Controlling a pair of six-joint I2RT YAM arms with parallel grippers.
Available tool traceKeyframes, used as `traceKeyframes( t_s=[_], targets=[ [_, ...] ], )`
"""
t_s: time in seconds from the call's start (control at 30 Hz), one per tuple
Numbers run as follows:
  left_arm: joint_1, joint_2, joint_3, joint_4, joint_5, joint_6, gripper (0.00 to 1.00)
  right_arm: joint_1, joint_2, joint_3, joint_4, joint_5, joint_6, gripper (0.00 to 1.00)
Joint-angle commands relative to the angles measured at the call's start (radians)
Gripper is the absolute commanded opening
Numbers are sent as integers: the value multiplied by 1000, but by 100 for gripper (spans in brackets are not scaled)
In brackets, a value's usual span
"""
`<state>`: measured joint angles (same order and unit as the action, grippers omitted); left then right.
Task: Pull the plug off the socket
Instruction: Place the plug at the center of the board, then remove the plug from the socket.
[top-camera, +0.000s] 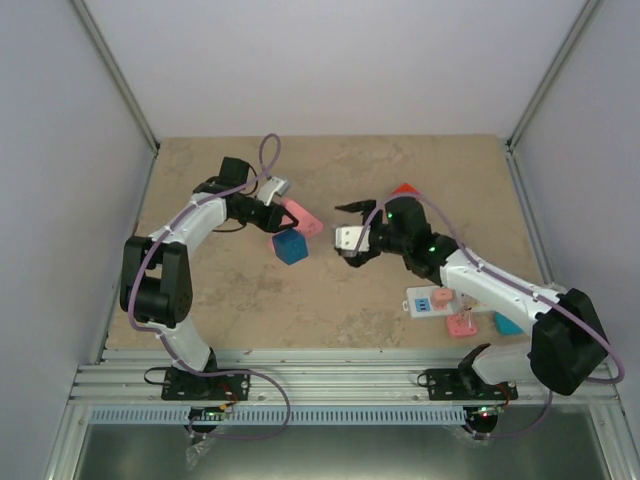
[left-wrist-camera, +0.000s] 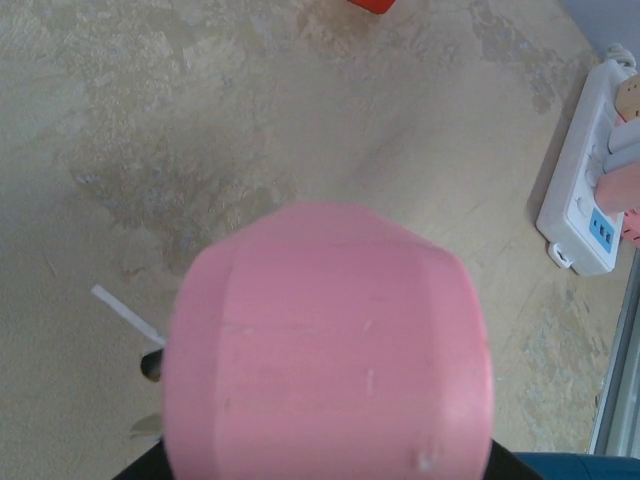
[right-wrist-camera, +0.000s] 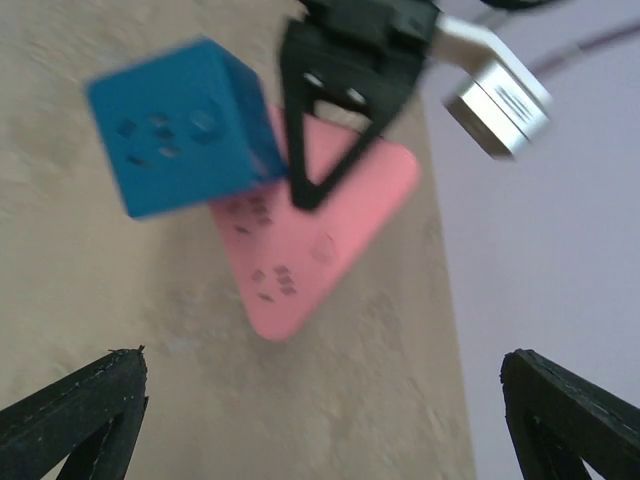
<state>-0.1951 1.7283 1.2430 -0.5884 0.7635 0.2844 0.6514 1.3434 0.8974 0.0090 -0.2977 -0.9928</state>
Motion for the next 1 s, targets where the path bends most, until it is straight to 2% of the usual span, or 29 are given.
traceKeyframes(
  t_s=[0.0, 0.2, 0.33, 0.63, 0.97],
  targets=[
    [6, -11, 16, -12, 68, 22, 0, 107, 21, 14, -73, -20, -45, 97],
    [6, 3, 24, -39, 92, 43, 0, 256, 103, 49, -39, 130, -7, 97],
    [6, 4, 25, -50, 101, 53, 0, 320, 151, 65, 41, 239, 22, 97],
    [5, 13, 37, -88, 140, 84, 0, 367, 242, 92, 128, 383, 28, 98],
    [-9, 10, 40, -117, 156, 116, 0, 372, 310, 96, 174, 409, 33, 96]
  ],
)
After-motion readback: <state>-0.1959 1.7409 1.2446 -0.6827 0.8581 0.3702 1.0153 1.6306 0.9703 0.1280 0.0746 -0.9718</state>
